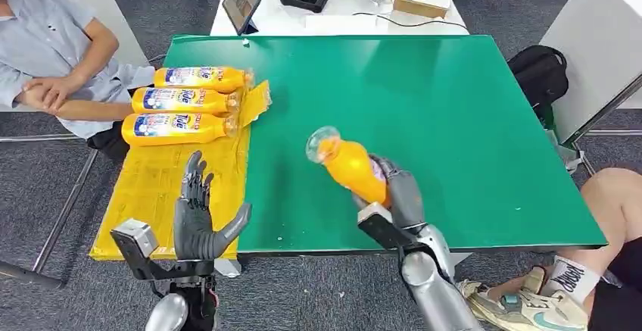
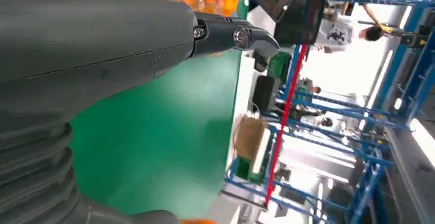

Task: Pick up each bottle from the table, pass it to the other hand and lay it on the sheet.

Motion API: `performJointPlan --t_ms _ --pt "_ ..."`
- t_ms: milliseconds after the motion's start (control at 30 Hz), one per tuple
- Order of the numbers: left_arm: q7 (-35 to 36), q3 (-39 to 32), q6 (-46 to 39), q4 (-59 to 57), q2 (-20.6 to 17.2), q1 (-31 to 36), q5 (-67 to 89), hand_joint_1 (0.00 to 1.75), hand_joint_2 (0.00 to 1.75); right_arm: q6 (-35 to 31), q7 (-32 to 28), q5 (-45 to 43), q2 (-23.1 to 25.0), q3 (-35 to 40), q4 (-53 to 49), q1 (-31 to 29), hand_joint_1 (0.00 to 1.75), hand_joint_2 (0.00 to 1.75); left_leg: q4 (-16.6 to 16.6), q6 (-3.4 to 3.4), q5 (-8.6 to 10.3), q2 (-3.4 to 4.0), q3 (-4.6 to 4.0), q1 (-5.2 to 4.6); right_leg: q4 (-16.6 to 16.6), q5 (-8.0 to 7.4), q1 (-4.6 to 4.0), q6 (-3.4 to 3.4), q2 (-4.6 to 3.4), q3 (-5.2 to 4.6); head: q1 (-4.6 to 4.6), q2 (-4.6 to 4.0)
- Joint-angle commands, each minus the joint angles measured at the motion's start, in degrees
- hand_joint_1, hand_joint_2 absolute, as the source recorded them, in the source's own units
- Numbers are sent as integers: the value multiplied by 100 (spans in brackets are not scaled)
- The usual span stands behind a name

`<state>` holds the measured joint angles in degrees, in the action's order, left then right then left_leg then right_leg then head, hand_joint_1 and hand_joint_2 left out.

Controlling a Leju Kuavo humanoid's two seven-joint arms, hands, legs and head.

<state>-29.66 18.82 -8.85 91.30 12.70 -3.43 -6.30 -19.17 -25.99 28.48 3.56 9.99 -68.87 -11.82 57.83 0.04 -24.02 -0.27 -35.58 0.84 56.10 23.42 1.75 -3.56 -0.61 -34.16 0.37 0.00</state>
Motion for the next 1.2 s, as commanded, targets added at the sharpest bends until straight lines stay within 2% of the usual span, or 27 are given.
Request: performJointPlan --t_ms 33,67,100,133,200,233,300,367,467,500,533,733,933,1067,1200 --pt "-103 151 303 -89 -208 29 2 0 175 -192 -275 -241 241 -316 -342 -104 154 175 -1 4 -4 -2 10 0 -2 5 -3 13 8 12 0 0" --pt "-19 208 530 -114 -245 9 -116 0 175 -177 -301 -287 254 -279 -363 -163 138 175 -2 3 -1 1 5 0 -1 2 -1 10 3 5 0 0" --pt "720 343 1567 -320 -323 -22 -1153 0 175 40 -244 -485 252 -158 -288 -283 127 175 0 4 -8 4 15 2 -1 7 -6 18 3 16 0 0" --pt "800 457 1773 -474 -375 -40 -1239 0 175 305 -187 -635 272 -62 -175 -394 129 175 -2 4 -6 10 11 -1 -1 3 -2 14 -5 9 2 0" --pt "621 602 1728 -809 -325 -37 -1015 0 175 702 -149 -892 407 140 109 -643 120 175 -7 3 -5 18 18 -4 -5 1 1 13 -13 14 0 0" --pt "556 695 1641 -955 -285 5 -876 0 175 657 -178 -752 449 356 259 -777 105 175 -7 4 -10 20 27 0 -7 4 -4 21 -12 27 2 0" --pt "478 825 1623 -1026 -256 90 -748 0 175 677 -147 -655 504 666 493 -977 105 175 -6 4 -14 44 34 0 -4 0 -5 25 -35 25 0 0" --pt "417 903 1640 -939 -246 114 -667 0 175 685 -128 -609 536 822 650 -1094 129 175 -5 1 -4 21 12 -1 -2 -2 -2 14 -16 9 -2 0" --pt "396 1000 1778 -803 -265 69 -721 0 175 787 -140 -807 668 858 843 -1243 138 175 -4 1 -3 15 11 2 -3 0 -4 13 -10 9 -2 0" --pt "390 1044 1817 -790 -299 79 -685 0 175 793 -185 -872 718 880 927 -1316 169 175 -6 2 -8 21 25 6 -5 3 -9 21 -13 22 0 0" --pt "398 1036 1813 -821 -300 95 -677 0 175 803 -178 -878 767 917 964 -1353 175 175 -4 2 -4 17 15 3 -2 1 -5 15 -11 12 -2 0" --pt "189 797 1251 -782 -160 232 -340 0 175 1039 -170 -938 1072 1348 1487 -1420 175 175 -5 1 -4 18 14 4 -3 0 -6 15 -11 13 -2 0" --pt "-119 752 636 -673 -124 272 75 0 175 1026 -212 -1029 1132 1627 1813 -1383 175 175 -4 1 -3 10 12 6 -4 1 -8 14 -5 13 0 0" --pt "3 763 657 -681 -128 299 -54 0 175 1047 -194 -1004 1152 1752 1940 -1388 175 175 -3 3 -2 4 9 5 -3 2 -6 13 0 12 0 0" --pt "35 650 302 -781 -24 323 3 0 175 889 -318 -814 1221 2014 1895 -1188 175 175 -5 3 -7 3 22 7 -6 7 -10 20 4 28 2 0"
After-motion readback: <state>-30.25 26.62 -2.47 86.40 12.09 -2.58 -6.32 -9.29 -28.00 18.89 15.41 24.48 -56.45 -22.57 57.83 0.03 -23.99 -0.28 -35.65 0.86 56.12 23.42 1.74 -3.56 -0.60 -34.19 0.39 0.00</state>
